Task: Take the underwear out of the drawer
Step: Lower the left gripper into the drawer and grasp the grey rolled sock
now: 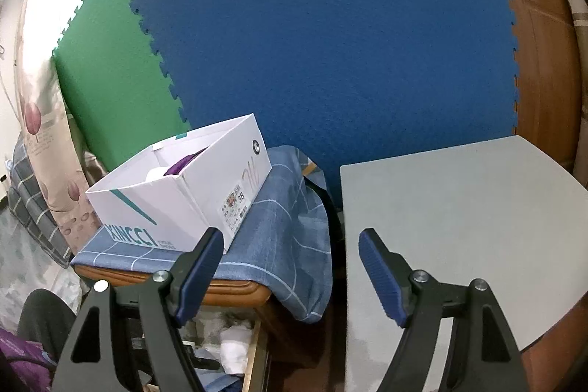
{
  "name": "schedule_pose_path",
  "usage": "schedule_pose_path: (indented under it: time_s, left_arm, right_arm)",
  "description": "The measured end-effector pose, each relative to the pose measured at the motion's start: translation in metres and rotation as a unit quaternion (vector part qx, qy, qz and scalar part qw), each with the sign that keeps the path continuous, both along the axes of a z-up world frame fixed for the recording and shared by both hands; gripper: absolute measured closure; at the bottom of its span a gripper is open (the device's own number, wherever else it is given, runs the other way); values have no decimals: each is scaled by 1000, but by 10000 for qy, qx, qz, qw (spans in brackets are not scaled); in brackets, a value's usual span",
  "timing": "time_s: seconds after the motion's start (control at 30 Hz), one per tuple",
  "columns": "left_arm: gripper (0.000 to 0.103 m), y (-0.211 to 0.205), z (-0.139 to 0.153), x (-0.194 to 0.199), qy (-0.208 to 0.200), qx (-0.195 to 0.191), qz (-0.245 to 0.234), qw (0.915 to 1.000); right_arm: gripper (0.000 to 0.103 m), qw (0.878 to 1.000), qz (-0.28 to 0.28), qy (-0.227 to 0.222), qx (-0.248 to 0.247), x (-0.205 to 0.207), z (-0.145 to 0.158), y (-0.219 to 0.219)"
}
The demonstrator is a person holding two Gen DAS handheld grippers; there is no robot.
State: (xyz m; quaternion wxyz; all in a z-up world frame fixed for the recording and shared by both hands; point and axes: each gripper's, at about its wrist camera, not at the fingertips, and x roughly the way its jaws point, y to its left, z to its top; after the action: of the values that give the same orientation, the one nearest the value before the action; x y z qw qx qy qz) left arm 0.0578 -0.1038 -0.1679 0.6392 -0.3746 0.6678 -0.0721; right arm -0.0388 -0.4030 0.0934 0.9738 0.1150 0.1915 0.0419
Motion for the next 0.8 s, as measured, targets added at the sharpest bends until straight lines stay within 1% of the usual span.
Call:
schedule_pose_path:
  time_s: [0.07,0.2,0.27,0.3,0.33,0.37,0.4,0.43,0.5,0.57,0.73,0.8]
  left_arm:
    - [47,-2,-2,-2,73,4,114,9999]
    - [47,8,-7,-11,165,-110,586,9981]
    - [47,9,-7,-16,126,-78,580,9982]
    - [50,9,-8,-19,97,-78,544,9984]
    - [63,9,-7,-20,44,-26,471,9989]
    - [65,9,-8,-12,-6,47,355,9994]
    - [69,9,-7,-13,-70,73,217,9997]
    - [74,8,-3,-4,-98,69,151,9998]
    - [77,7,2,-3,-213,125,-37,9997]
    - [77,9,14,-7,-434,170,-262,9986]
    - [77,27,52,-21,-893,-79,-608,9941]
    - [77,34,71,-29,-1141,-98,-723,9908]
  right_arm:
    - [25,10000,-4,-3,71,-1,-1,-3]
    - [25,9997,-22,13,257,0,-3,-11]
    - [25,9993,-52,51,367,1,-5,-15]
    - [25,9992,-64,65,398,2,-5,-16]
    - [25,9990,-82,83,425,3,-6,-17]
    - [25,9989,-104,103,441,3,-6,-18]
    - [25,9989,-111,112,443,4,-6,-18]
    - [25,9989,-114,112,433,4,-7,-18]
    - [25,9990,-129,107,403,3,-7,-17]
    - [25,9991,-140,112,384,3,-7,-17]
    - [25,9991,-175,161,338,5,-6,-15]
    - [25,9992,-181,175,310,6,-6,-14]
